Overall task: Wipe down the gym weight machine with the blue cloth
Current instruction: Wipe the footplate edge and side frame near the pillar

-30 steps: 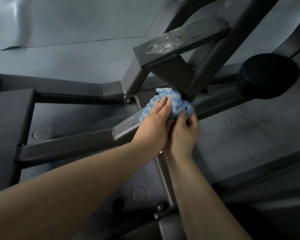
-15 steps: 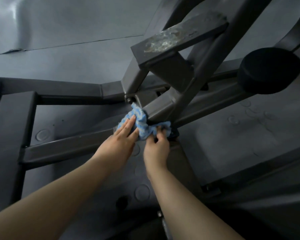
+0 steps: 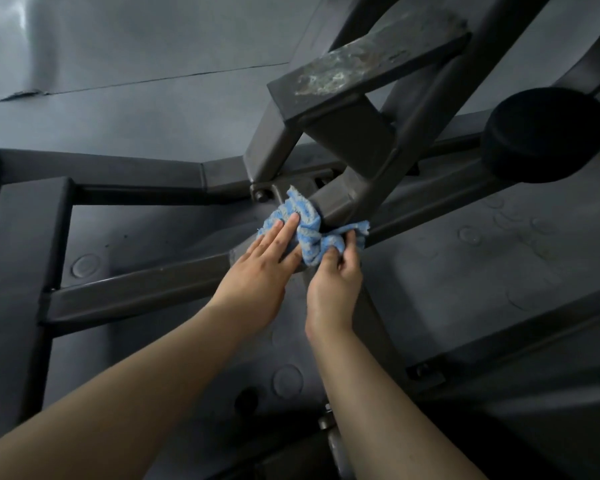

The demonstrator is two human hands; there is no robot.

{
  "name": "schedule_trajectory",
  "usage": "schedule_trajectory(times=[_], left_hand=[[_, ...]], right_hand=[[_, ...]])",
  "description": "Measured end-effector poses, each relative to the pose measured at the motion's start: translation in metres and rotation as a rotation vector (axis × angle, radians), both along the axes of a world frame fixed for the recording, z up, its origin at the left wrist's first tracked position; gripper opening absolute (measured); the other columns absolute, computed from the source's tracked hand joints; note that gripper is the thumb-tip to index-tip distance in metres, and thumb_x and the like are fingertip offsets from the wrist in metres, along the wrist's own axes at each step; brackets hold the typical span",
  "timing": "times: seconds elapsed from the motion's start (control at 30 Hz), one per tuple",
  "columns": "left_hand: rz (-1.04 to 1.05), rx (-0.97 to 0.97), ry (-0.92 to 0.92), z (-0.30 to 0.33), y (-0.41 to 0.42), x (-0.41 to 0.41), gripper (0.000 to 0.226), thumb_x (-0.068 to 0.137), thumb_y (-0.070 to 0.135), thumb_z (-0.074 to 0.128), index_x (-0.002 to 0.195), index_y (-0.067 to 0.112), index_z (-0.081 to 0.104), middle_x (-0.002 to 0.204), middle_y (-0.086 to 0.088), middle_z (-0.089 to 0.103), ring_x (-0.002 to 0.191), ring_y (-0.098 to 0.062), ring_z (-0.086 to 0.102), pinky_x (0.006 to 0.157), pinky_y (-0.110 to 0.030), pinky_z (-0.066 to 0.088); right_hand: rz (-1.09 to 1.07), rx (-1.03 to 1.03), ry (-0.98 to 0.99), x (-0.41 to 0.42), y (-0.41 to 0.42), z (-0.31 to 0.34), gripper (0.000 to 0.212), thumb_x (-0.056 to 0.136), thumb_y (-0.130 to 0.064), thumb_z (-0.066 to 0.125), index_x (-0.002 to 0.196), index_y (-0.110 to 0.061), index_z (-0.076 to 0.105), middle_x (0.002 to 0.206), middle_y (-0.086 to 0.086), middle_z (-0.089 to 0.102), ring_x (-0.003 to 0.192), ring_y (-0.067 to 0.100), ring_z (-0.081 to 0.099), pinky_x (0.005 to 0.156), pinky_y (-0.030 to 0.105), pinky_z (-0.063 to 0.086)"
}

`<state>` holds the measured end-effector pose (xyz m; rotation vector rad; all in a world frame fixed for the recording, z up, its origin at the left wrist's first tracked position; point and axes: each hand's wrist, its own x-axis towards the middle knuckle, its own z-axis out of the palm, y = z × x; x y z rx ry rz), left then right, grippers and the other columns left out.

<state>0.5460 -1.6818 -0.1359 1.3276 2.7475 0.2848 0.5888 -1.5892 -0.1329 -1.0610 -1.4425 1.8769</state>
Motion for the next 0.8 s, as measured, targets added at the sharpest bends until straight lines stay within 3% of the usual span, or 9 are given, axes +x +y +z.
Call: schedule_trajectory(times=[0.1, 0.17, 0.2, 0.3, 0.47, 0.57, 0.67, 0.77, 0.8], left_hand=[[-0.006, 0.000, 0.051, -0.009, -0.017, -0.002, 0.080, 0.087, 0.008, 0.049, 0.140, 0.027, -0.007, 0.139, 0.004, -0.032, 0.134, -0.017, -0.017, 0.110, -0.029, -0.009], [0.002, -0.080, 0.129, -0.014, -0.029, 0.000, 0.089, 0.064, 0.006, 0.069, 0.144, 0.016, 0.031, 0.149, -0.011, 0.001, 0.137, -0.027, 0.020, 0.107, -0.042, 0.015], [0.010, -0.105, 0.169, -0.017, -0.035, 0.000, 0.088, 0.052, 0.005, 0.075, 0.136, 0.012, 0.048, 0.147, -0.015, 0.020, 0.130, -0.030, 0.040, 0.101, -0.046, 0.026], [0.036, -0.175, 0.218, -0.024, -0.053, 0.001, 0.088, 0.037, 0.004, 0.078, 0.124, 0.009, 0.060, 0.136, -0.020, 0.049, 0.116, -0.032, 0.057, 0.095, -0.047, 0.033], [0.119, -0.237, 0.175, -0.025, -0.057, 0.018, 0.084, 0.041, 0.011, 0.079, 0.124, 0.009, 0.060, 0.140, -0.022, 0.043, 0.124, -0.031, 0.051, 0.100, -0.046, 0.035], [0.135, -0.238, 0.168, -0.030, -0.058, 0.019, 0.088, 0.032, 0.012, 0.083, 0.118, 0.005, 0.064, 0.130, -0.023, 0.054, 0.117, -0.031, 0.057, 0.095, -0.047, 0.039], [0.174, -0.196, 0.150, -0.031, -0.053, 0.022, 0.090, 0.035, 0.011, 0.082, 0.122, 0.005, 0.062, 0.131, -0.023, 0.053, 0.118, -0.033, 0.055, 0.094, -0.048, 0.042], [0.248, -0.175, 0.116, -0.032, -0.044, 0.030, 0.084, 0.058, 0.011, 0.072, 0.138, 0.011, 0.046, 0.149, -0.019, 0.019, 0.137, -0.029, 0.025, 0.107, -0.044, 0.024], [0.252, -0.159, 0.124, -0.032, -0.040, 0.031, 0.081, 0.059, 0.010, 0.071, 0.137, 0.012, 0.047, 0.149, -0.017, 0.016, 0.137, -0.028, 0.023, 0.107, -0.043, 0.022]], right_hand=[[0.013, -0.039, -0.039, -0.003, -0.014, -0.007, 0.042, 0.099, -0.004, 0.038, 0.140, -0.008, 0.039, 0.136, 0.010, 0.048, 0.109, 0.008, 0.049, 0.080, 0.005, 0.041], [0.053, -0.074, -0.074, -0.006, -0.024, -0.012, 0.041, 0.098, -0.003, 0.039, 0.138, -0.008, 0.041, 0.136, 0.013, 0.049, 0.110, 0.011, 0.049, 0.084, 0.012, 0.039], [0.074, -0.081, -0.091, -0.006, -0.026, -0.014, 0.041, 0.097, -0.002, 0.040, 0.138, -0.008, 0.041, 0.136, 0.013, 0.049, 0.110, 0.011, 0.049, 0.084, 0.012, 0.038], [0.161, -0.048, -0.163, -0.002, -0.030, -0.016, 0.046, 0.096, -0.005, 0.043, 0.141, -0.014, 0.037, 0.138, 0.007, 0.047, 0.114, 0.011, 0.047, 0.087, 0.015, 0.036], [0.205, 0.036, -0.232, 0.004, -0.042, -0.019, 0.046, 0.095, -0.006, 0.046, 0.140, -0.016, 0.038, 0.137, 0.007, 0.048, 0.105, 0.005, 0.045, 0.078, 0.007, 0.033], [0.151, -0.097, -0.202, -0.002, -0.046, -0.018, 0.046, 0.095, -0.002, 0.046, 0.139, -0.015, 0.040, 0.138, 0.008, 0.048, 0.110, 0.010, 0.049, 0.088, 0.015, 0.037], [0.121, -0.271, -0.137, -0.005, -0.043, -0.015, 0.044, 0.095, 0.000, 0.045, 0.138, -0.011, 0.041, 0.136, 0.011, 0.050, 0.112, 0.015, 0.053, 0.089, 0.020, 0.040], [0.058, -0.436, -0.065, -0.010, -0.038, -0.012, 0.043, 0.097, -0.001, 0.042, 0.139, -0.008, 0.040, 0.133, 0.012, 0.050, 0.111, 0.019, 0.054, 0.093, 0.025, 0.042], [0.026, -0.458, -0.046, -0.012, -0.034, -0.011, 0.041, 0.097, 0.000, 0.041, 0.137, -0.006, 0.041, 0.132, 0.013, 0.051, 0.108, 0.019, 0.054, 0.093, 0.025, 0.042]])
